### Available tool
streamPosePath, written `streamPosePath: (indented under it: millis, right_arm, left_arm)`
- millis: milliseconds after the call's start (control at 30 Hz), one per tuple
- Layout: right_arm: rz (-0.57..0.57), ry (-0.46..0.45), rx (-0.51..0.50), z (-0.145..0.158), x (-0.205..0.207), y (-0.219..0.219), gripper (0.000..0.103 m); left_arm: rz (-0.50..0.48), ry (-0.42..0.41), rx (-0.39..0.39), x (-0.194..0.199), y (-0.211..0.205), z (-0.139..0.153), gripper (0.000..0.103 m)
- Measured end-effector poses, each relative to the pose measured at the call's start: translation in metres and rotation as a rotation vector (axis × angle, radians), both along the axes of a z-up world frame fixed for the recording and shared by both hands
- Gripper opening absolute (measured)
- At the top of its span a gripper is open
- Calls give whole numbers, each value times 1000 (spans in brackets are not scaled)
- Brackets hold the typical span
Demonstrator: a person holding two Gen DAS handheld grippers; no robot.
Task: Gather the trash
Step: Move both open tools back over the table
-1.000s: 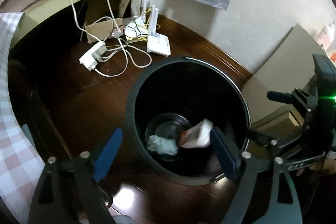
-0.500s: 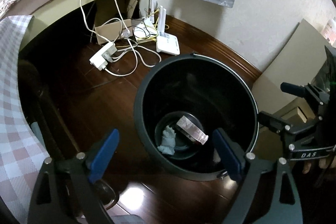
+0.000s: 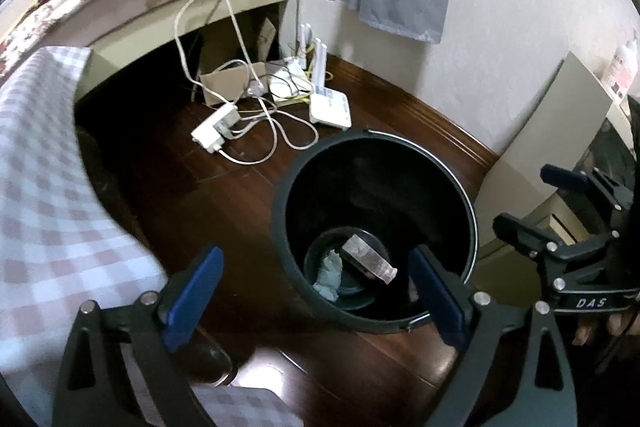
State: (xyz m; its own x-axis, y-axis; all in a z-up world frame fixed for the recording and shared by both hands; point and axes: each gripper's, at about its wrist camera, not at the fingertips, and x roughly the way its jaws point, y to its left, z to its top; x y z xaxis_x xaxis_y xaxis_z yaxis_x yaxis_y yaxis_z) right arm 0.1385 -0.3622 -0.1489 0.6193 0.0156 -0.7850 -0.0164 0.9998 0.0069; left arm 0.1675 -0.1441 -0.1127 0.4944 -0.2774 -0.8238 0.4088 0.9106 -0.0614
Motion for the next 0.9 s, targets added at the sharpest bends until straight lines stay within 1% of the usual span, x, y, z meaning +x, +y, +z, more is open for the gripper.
streamPosePath:
  millis: [133,400,633,700,900]
  right_arm:
    - [-22,-21,26,12,-9,3,103]
    - [-44,-89,62,47,-19,16,103]
    - [14,-165,65,85,-22,44,103]
    - [36,-184,63,95,-22,54,103]
    - [116,-230,73,118,-23,94,103]
  left_arm:
    - [9,-38,21,-10,7,13,95]
    - [43,-97,-12,-26,23,46,95]
    - [119,-159,-45,-40,59,81,95]
    - [140,-171,-52,-45,69,87,95]
    - [248,-205,-57,-57,113,99,95]
